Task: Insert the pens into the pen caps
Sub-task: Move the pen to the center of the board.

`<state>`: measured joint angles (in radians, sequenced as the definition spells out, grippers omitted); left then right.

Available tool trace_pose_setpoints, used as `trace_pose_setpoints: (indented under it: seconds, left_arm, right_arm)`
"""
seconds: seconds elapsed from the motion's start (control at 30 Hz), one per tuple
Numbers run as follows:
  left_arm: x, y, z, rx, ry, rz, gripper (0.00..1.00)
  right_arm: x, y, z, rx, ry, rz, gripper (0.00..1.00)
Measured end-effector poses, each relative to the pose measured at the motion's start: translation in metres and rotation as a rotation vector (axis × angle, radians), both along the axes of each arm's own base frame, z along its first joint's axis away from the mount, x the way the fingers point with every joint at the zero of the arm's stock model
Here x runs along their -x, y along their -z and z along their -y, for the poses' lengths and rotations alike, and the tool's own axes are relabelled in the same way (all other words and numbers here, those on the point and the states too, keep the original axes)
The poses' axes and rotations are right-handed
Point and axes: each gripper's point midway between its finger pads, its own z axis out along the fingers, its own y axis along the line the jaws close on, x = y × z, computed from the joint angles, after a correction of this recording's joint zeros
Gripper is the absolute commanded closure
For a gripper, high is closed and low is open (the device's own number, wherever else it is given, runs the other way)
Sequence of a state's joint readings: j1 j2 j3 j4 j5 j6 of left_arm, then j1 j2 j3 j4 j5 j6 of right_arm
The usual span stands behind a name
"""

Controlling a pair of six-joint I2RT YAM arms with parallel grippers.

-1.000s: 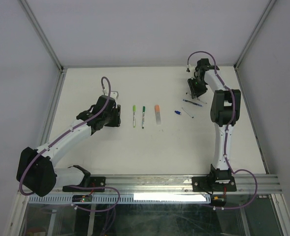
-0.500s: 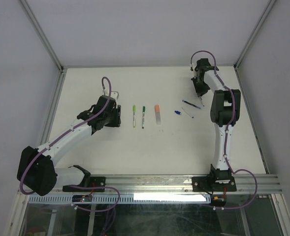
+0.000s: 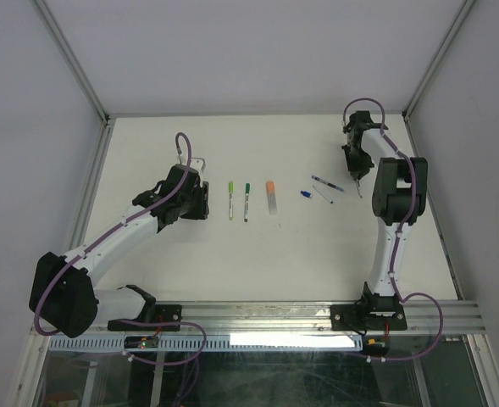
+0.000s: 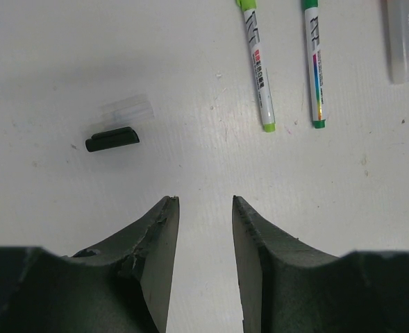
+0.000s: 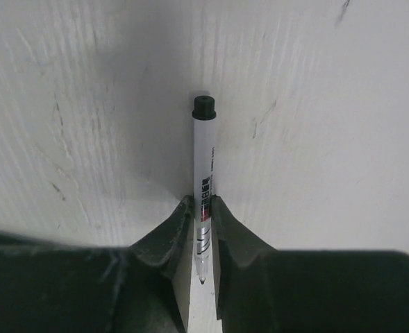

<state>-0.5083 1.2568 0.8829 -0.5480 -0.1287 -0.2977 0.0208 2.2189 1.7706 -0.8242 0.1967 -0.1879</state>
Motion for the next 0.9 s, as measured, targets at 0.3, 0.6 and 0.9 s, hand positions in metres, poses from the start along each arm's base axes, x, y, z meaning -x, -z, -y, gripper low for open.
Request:
trace_pose_setpoints:
  seconds: [0.3, 0.6, 0.9]
  left_arm:
    - [0.0005, 0.0000, 0.0009, 0.004, 0.004, -0.002, 0.63]
    - [0.0005, 0.0030, 0.0010, -0.001, 0.005, -0.011, 0.63]
    - [0.0006, 0.0048, 0.0010, -0.004, 0.006, -0.016, 0.63]
  right_arm:
    - [0.0106, 0.0018, -0.0053, -0.031, -0.001, -0.016, 0.80]
    - [0.0109, 0.0027, -0.0055, -0.040, -0.002, -0.013, 0.77]
    - [0.0117, 0.0022, -0.0059, -0.055, -0.004, 0.006, 0.83]
